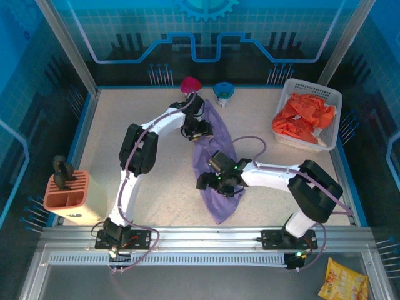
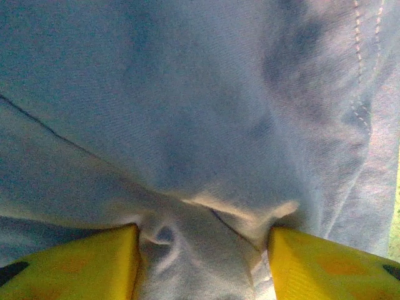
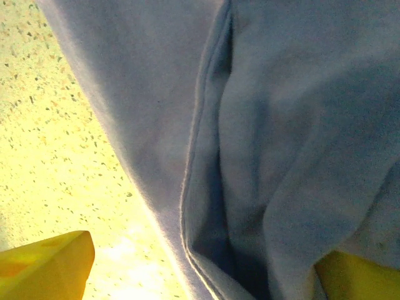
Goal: Fold and stack the t-shirts
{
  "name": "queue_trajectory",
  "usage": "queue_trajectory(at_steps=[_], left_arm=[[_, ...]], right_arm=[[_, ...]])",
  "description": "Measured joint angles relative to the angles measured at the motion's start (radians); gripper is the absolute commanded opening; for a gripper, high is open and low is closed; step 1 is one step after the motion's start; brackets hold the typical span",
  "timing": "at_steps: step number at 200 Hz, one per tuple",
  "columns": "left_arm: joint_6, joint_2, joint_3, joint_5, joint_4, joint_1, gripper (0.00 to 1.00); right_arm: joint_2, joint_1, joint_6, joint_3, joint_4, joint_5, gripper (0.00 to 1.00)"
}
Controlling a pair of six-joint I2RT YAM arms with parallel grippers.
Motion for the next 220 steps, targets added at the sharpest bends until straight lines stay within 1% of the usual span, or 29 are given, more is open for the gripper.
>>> queue_trajectory(at_steps=[39, 69, 92, 116, 159, 169, 186, 206, 220], left_arm=[[0.027, 0.003, 0.008, 0.0, -0.031, 0.011, 0.58], [0.051, -0.03, -0.045, 0.0, -0.028, 0.068, 0.58], [0.075, -0.048, -0.06, -0.014, -0.049, 0.134, 0.58], [0.095, -0.07, -0.08, -0.03, -0.063, 0.19, 0.58], [0.099, -0.125, -0.158, -0.042, -0.059, 0.199, 0.57], [0.098, -0.143, -0.189, -0.041, -0.057, 0.199, 0.57], [0.097, -0.176, -0.247, -0.041, -0.049, 0.199, 0.57], [0.095, -0.208, -0.291, -0.042, -0.032, 0.2, 0.57], [0.095, -0.211, -0.29, -0.041, -0.014, 0.203, 0.56]], right_arm=[[0.028, 0.011, 0.005, 0.04, -0.005, -0.005, 0.93], [0.019, 0.021, 0.035, 0.029, 0.005, 0.005, 0.95], [-0.038, 0.021, 0.068, -0.024, 0.0, 0.023, 0.97], [-0.127, 0.021, 0.107, -0.096, -0.043, 0.056, 0.99], [-0.245, 0.009, 0.107, -0.136, -0.169, 0.092, 0.97], [-0.283, -0.011, 0.085, -0.139, -0.191, 0.098, 0.96], [-0.344, -0.059, 0.043, -0.15, -0.212, 0.097, 0.91], [-0.404, -0.157, -0.037, -0.172, -0.228, 0.083, 0.86], [-0.428, -0.239, -0.1, -0.191, -0.237, 0.063, 0.85]])
